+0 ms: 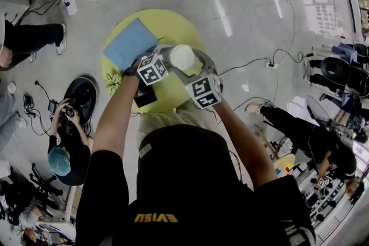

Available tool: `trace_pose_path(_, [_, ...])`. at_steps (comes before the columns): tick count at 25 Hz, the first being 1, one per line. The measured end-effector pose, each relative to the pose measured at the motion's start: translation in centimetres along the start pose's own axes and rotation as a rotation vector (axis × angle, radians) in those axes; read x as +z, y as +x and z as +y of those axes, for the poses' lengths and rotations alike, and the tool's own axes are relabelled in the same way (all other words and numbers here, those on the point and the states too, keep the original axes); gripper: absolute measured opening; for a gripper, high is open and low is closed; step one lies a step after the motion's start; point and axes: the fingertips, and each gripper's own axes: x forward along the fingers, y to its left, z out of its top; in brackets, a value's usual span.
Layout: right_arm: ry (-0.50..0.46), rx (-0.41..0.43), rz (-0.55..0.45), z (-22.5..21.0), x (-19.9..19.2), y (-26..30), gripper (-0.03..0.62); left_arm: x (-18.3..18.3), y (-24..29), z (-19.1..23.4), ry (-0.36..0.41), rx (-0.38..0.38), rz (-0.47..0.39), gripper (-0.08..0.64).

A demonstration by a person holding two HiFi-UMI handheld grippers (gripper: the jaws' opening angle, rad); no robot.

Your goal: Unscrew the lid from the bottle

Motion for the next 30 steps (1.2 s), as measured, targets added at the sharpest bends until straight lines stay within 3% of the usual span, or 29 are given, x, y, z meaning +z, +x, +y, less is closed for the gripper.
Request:
trace_pose_path(10, [-0.23, 0.173, 0.012, 0.09, -0.06, -0.19, 0.371, 0.31, -0.05, 0.14, 0.0, -0.003, 0.004, 0.344])
trace_pose_path(17, [-0.274, 0.24, 0.006, 0.26, 0.07, -0.45, 0.371, 0.39, -0.28, 0.01, 0.001, -0.004, 0.006, 0.344])
trace_pose_path(25, [-0.278, 0.245, 0.011, 0.26, -0.14, -0.24, 0.373, 0.15, -0.07, 0.05, 0.002, -0.002, 0.01, 0.342])
trace_pose_path(28, [-0.259, 0.179, 0.016, 0.04, -0.21, -0.38, 0.384, 0.03, 0.15, -0.03, 0.0, -0.004, 0.011, 0.342])
trace_pose_path(30, [-0.189, 0.123, -0.004, -0.18, 0.13, -0.76, 0.391, 0.0, 0.17, 0.05, 0.0, -0.004, 0.011, 0.342])
